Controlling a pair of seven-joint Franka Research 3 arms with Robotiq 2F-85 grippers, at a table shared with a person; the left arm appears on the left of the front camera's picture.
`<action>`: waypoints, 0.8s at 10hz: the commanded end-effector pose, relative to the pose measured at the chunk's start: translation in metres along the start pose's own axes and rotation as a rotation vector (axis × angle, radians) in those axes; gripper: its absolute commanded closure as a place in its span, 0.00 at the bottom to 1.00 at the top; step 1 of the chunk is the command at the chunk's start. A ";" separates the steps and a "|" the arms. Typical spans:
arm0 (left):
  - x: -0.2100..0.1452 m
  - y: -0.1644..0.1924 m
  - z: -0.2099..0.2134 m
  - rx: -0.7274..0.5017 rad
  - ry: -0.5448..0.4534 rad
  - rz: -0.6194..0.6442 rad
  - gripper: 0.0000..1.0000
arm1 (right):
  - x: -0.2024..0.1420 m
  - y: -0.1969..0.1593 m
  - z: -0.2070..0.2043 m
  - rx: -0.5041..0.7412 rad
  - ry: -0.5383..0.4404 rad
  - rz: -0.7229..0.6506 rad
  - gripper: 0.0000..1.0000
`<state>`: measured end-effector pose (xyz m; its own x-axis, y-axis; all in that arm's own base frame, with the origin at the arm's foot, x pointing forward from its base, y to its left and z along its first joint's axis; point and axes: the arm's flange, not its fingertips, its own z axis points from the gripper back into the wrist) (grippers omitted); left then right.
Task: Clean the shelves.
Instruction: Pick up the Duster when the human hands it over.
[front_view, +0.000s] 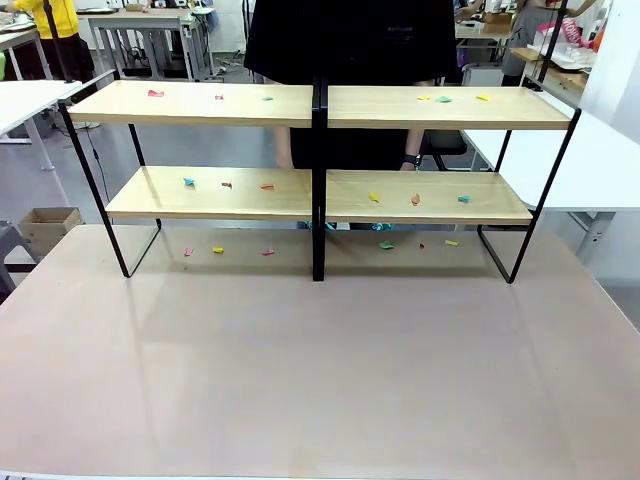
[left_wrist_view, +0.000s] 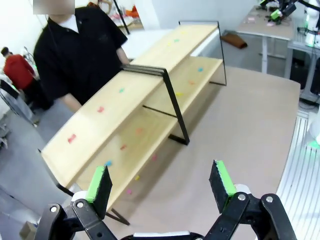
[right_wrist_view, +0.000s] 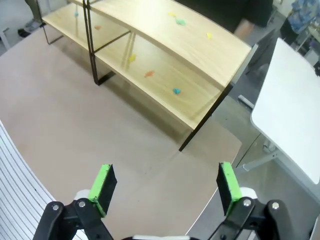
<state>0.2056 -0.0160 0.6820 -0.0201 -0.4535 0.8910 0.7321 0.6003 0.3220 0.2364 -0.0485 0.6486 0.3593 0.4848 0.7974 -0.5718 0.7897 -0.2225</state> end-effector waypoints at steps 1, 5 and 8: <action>-0.028 -0.035 0.007 0.027 -0.031 -0.025 0.00 | 0.001 -0.003 0.002 0.059 -0.039 0.041 0.00; -0.039 -0.038 0.021 0.051 -0.049 0.017 0.00 | -0.003 0.000 0.004 0.079 -0.076 0.048 0.00; -0.050 -0.037 0.011 0.037 -0.055 0.077 0.00 | -0.002 0.002 0.002 0.091 -0.073 0.060 0.00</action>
<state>0.1984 -0.0077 0.6886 0.0015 -0.3781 0.9258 0.6959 0.6652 0.2706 0.2331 -0.0455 0.6546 0.3007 0.4892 0.8187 -0.6196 0.7528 -0.2222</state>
